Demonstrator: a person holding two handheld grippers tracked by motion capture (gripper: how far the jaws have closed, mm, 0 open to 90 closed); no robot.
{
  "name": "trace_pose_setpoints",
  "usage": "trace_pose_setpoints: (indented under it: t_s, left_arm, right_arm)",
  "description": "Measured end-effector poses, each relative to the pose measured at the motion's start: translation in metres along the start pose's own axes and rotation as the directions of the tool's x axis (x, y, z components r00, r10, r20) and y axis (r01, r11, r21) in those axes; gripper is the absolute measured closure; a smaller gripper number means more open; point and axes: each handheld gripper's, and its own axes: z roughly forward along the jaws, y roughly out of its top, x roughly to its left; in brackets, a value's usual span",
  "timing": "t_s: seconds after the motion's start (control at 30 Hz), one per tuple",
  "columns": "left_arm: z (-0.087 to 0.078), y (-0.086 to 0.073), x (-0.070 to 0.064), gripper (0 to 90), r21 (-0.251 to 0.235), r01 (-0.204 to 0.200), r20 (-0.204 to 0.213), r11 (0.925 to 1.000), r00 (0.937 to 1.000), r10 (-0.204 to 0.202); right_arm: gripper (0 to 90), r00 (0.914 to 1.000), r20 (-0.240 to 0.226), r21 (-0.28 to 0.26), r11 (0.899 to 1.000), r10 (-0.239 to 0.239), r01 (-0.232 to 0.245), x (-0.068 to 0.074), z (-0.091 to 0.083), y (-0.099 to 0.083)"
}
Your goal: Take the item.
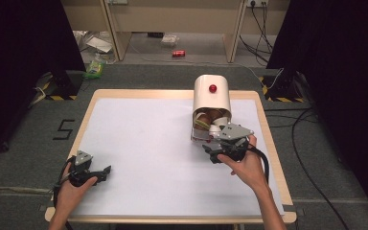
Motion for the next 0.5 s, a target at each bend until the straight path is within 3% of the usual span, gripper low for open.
trace_pose_setpoints:
  t_s: [0.5]
  left_arm:
    - [-0.0001,-0.0001,-0.0005,12.8,-0.002,-0.003,-0.003,1.0000,1.0000,0.003]
  right_arm:
    - [15.3,0.9997,-0.021,0.002,1.000,-0.010,0.010,0.0100,-0.0094,-0.0069]
